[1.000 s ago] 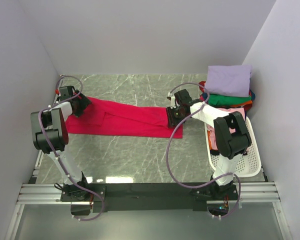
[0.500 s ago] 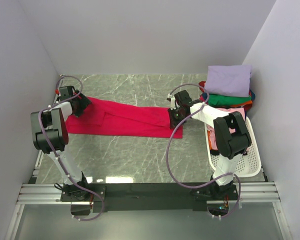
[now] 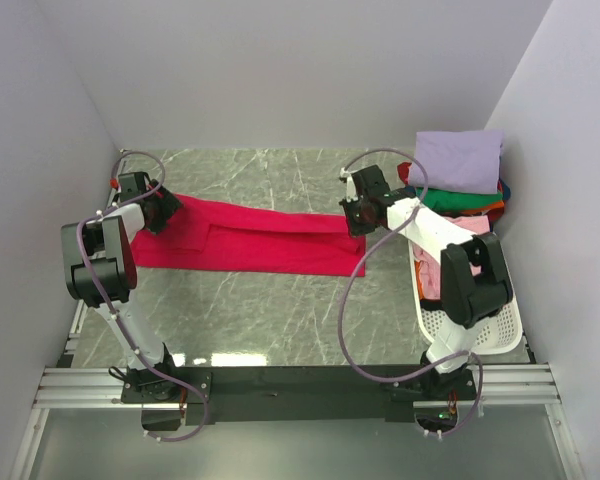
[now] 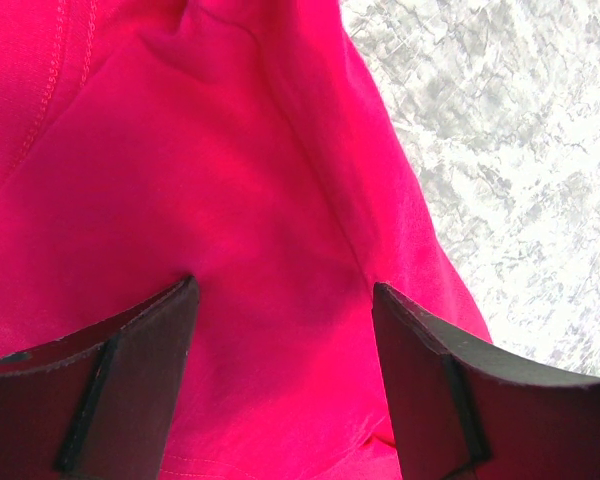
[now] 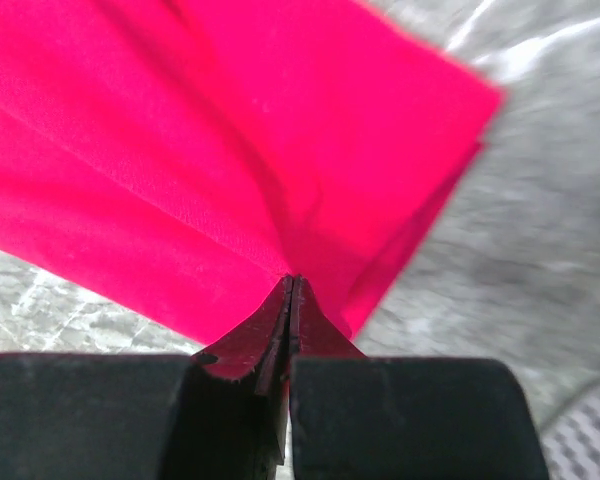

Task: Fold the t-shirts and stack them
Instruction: Fold the tshirt

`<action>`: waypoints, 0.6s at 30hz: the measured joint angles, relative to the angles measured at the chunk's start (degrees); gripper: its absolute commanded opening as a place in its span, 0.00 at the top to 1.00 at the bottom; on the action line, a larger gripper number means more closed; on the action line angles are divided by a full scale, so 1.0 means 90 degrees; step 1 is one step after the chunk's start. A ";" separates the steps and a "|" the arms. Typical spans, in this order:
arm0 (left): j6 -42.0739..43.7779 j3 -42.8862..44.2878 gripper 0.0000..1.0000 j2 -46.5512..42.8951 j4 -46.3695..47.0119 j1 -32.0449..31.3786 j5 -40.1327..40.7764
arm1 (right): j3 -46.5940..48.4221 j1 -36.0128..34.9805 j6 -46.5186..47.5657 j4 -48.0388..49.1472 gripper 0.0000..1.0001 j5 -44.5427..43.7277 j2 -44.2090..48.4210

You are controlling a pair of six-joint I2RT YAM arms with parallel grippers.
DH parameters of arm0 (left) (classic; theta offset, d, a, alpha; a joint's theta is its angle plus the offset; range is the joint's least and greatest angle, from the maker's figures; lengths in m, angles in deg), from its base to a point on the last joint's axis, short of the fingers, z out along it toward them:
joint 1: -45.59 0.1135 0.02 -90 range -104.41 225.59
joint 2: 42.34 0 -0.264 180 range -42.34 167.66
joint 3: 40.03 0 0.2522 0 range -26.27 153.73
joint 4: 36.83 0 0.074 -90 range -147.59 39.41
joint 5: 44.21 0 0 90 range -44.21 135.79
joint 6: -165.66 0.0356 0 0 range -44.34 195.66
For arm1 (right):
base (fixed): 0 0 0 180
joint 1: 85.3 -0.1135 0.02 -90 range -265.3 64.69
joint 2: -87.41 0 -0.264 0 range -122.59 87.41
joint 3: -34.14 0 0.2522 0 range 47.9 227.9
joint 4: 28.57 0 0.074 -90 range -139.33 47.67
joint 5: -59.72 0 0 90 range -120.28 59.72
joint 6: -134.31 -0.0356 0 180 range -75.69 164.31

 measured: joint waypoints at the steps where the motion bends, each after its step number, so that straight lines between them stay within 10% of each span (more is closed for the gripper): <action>1: 0.0000 0.0000 0.23 0.0002 0.0000 0.0000 -0.0005 | 0.0000 -0.0019 0.0046 -0.0002 1.00 -0.0085 0.0134; 11: 0.0002 0.0000 0.23 0.0000 0.0000 0.0002 -0.0017 | -0.0308 -0.1112 0.0517 -0.0063 0.99 -0.0731 0.0510; 18: 0.0007 0.0000 0.23 0.0000 0.0000 0.0002 -0.0022 | -0.0554 -0.1632 0.0646 -0.0532 0.75 -0.0772 0.0420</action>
